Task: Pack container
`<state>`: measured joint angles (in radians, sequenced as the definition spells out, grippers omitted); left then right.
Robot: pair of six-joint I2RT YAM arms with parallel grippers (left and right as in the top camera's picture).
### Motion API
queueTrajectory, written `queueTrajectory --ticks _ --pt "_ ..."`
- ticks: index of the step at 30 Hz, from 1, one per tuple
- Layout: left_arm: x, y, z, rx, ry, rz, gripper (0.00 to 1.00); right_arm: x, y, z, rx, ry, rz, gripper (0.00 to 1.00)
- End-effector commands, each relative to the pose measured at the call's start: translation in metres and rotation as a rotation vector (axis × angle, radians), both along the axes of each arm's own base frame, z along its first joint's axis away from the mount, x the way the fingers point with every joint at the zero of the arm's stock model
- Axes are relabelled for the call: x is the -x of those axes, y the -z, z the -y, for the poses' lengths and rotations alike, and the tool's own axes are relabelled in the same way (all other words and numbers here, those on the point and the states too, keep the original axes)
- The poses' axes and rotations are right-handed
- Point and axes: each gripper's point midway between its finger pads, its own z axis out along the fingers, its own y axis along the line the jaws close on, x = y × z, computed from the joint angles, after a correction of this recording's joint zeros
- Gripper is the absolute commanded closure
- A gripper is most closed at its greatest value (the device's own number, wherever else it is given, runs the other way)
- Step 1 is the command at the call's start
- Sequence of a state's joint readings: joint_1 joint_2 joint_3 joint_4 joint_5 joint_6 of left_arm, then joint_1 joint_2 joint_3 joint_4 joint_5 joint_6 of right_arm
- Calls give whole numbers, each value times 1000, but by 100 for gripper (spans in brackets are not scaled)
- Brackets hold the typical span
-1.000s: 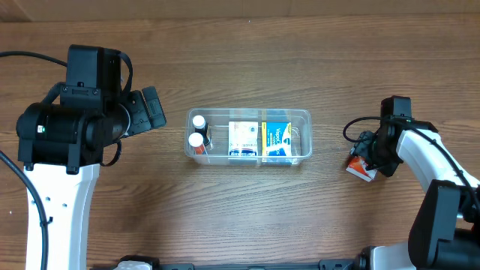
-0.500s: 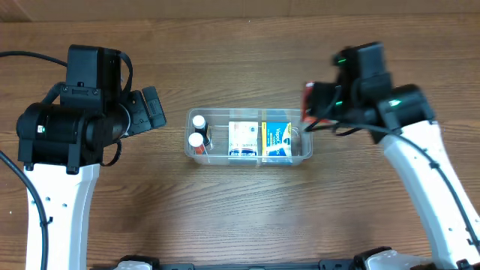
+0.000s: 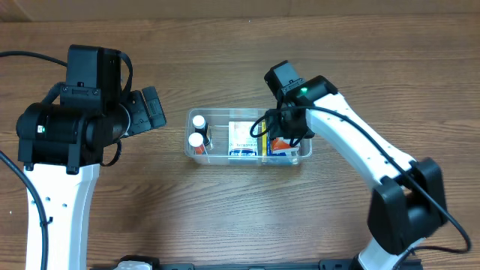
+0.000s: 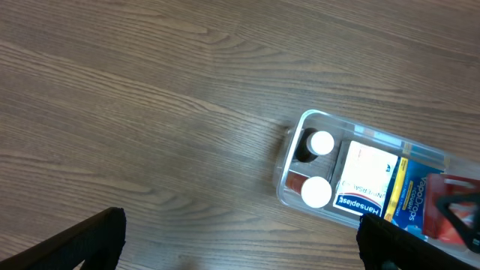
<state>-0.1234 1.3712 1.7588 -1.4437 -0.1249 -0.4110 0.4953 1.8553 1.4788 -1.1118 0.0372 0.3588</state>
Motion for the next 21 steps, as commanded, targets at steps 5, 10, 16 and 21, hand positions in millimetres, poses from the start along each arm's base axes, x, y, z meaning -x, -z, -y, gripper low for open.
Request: queueTrajectory --ticks 5,10,16,21 --pt "-2 -3 -4 -22 8 11 0 -14 -11 6 11 26 43 0" --pt "-2 -3 -4 -26 6 12 0 -54 -79 35 -44 130 223 0" --pt "-30 -10 -9 -82 17 89 0 -99 -117 140 -17 262 405 0" --pt "-51 22 -12 -125 11 -12 0 -96 -123 170 4 313 409 0"
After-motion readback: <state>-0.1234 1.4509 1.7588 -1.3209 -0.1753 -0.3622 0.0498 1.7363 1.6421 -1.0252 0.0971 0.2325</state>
